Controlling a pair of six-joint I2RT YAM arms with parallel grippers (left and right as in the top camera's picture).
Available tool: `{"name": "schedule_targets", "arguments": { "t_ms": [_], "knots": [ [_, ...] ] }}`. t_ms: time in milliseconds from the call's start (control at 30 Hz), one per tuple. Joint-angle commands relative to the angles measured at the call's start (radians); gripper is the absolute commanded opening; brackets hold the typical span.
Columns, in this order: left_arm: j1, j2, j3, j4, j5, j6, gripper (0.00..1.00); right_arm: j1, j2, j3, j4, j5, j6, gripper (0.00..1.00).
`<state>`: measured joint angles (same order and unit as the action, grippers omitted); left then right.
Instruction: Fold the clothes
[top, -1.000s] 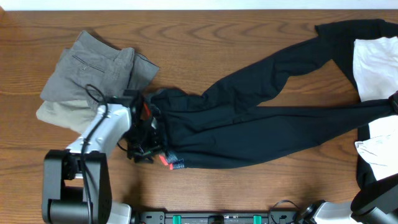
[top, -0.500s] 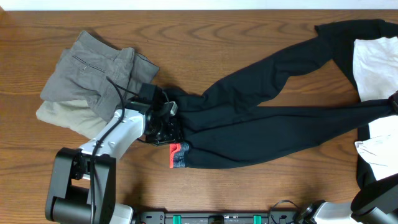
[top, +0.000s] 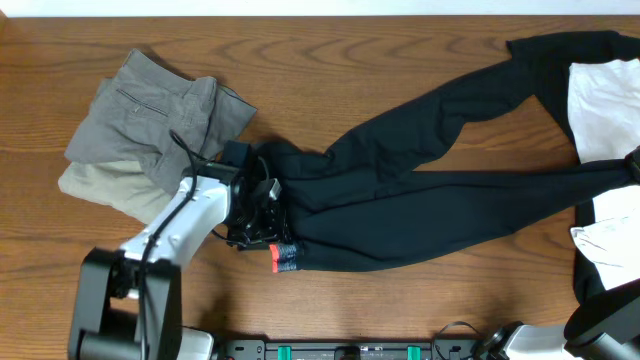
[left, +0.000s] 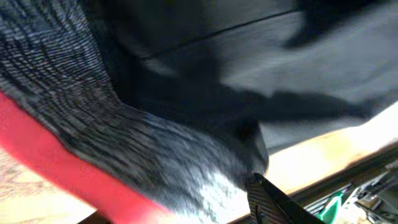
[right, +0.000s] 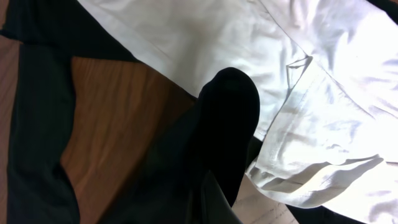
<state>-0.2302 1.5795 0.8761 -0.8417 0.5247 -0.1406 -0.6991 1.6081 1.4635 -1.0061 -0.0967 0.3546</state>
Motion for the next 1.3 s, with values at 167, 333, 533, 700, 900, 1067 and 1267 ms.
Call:
{"name": "schedule_targets", "arguments": {
  "t_ms": [167, 333, 533, 700, 900, 1067, 1267],
  "knots": [
    [-0.066, -0.169, 0.009, -0.067, -0.041, 0.028, 0.55, 0.001, -0.002, 0.014, 0.000, 0.010, -0.004, 0.01],
    [-0.131, -0.155, -0.038, -0.059, -0.085, 0.032, 0.55, 0.001, -0.002, 0.014, 0.000, -0.012, -0.004, 0.01],
    [-0.176, -0.156, -0.079, -0.075, -0.258, -0.014, 0.54, 0.001, -0.002, 0.014, 0.000, -0.013, -0.004, 0.01],
    [-0.176, -0.155, -0.106, -0.001, -0.324, -0.043, 0.58, 0.001, -0.002, 0.014, 0.000, -0.013, -0.004, 0.01],
    [-0.176, -0.155, -0.142, 0.095, -0.225, 0.091, 0.59, 0.001, -0.002, 0.014, 0.000, -0.019, -0.004, 0.01],
    [-0.176, -0.155, -0.142, 0.098, -0.192, 0.145, 0.51, 0.001, -0.002, 0.014, -0.001, -0.021, -0.004, 0.01],
    [-0.181, -0.155, -0.146, 0.116, -0.103, 0.197, 0.36, 0.002, -0.002, 0.014, 0.000, -0.028, -0.004, 0.01]
  ]
}}
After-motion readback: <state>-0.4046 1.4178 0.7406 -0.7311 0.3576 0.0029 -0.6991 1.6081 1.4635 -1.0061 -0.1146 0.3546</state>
